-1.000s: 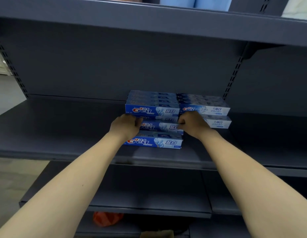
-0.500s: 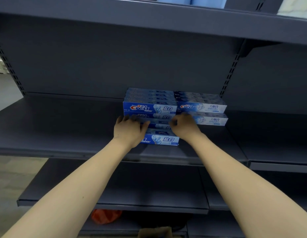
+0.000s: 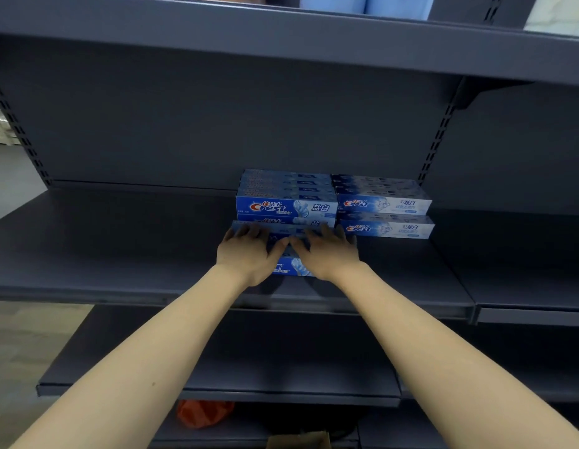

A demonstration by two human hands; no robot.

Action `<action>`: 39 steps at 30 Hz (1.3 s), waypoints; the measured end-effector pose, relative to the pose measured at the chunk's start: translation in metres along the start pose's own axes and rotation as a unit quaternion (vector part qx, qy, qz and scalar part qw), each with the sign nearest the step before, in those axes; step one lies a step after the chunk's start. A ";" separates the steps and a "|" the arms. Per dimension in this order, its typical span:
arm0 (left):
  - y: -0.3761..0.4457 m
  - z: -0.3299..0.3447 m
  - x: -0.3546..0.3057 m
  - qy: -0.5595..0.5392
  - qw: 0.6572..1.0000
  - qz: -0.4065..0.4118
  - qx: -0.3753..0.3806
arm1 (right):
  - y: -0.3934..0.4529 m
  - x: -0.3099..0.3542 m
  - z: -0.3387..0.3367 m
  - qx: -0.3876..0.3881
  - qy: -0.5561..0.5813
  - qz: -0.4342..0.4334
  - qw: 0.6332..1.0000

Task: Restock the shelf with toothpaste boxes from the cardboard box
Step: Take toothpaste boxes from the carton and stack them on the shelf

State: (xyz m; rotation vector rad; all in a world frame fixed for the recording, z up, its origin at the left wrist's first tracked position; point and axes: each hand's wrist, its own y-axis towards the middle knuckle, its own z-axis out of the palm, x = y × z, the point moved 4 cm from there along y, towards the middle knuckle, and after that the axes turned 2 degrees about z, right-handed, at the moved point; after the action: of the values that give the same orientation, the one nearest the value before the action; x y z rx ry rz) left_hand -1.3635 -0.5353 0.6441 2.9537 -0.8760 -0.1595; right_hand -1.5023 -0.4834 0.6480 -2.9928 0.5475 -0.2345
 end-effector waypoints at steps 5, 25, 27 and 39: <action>0.001 -0.002 -0.002 -0.010 1.000 -0.005 0.004 | -0.004 0.002 -0.010 -0.081 0.034 -0.007 0.996; 0.008 0.000 -0.014 0.028 0.996 -0.046 0.071 | 0.005 -0.002 0.002 -0.087 0.062 -0.041 0.993; 0.010 0.000 -0.012 0.025 0.996 -0.047 0.069 | 0.008 -0.002 0.003 -0.065 0.040 -0.050 0.996; -0.003 -0.005 -0.001 0.007 0.994 0.038 0.106 | -0.015 -0.012 -0.011 -0.038 0.011 -0.097 0.994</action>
State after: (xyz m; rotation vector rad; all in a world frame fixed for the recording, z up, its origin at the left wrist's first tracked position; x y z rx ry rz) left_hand -1.3616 -0.5321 0.6485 3.1021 -1.0637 -0.0455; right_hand -1.5097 -0.4658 0.6588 -3.1227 0.2728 -0.2668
